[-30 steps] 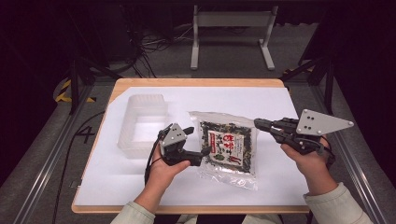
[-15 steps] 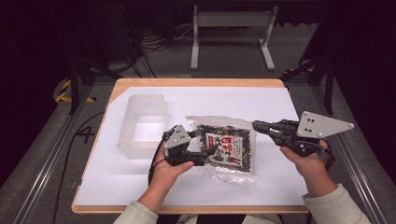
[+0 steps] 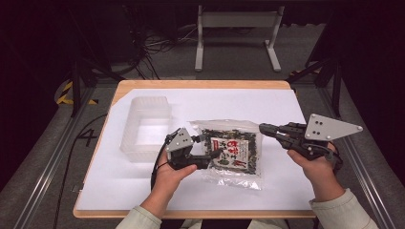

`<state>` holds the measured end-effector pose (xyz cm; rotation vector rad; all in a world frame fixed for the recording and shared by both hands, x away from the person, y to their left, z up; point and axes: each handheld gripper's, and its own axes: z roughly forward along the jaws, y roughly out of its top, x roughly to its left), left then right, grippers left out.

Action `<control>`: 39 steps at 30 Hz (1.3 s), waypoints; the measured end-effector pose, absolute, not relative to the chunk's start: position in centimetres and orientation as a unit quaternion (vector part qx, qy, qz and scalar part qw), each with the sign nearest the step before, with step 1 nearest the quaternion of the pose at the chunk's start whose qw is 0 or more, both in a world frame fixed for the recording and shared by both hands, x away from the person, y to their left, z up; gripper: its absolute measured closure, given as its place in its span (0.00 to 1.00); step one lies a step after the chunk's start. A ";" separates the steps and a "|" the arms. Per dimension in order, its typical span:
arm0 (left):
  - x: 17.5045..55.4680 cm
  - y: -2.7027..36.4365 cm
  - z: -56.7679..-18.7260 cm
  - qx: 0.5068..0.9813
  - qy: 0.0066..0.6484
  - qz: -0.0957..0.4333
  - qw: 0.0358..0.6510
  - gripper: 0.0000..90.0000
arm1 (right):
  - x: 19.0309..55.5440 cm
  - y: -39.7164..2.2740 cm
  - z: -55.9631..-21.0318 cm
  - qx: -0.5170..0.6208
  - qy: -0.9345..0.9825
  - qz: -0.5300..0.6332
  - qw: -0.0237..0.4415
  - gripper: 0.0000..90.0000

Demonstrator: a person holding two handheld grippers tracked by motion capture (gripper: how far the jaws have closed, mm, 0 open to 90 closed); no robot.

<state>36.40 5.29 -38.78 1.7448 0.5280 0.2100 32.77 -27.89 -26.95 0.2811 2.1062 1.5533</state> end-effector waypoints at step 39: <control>34.4 5.0 -37.1 0.779 0.143 0.068 0.607 0.83 | 33.6 -30.0 -27.2 0.149 0.764 0.573 0.255 0.97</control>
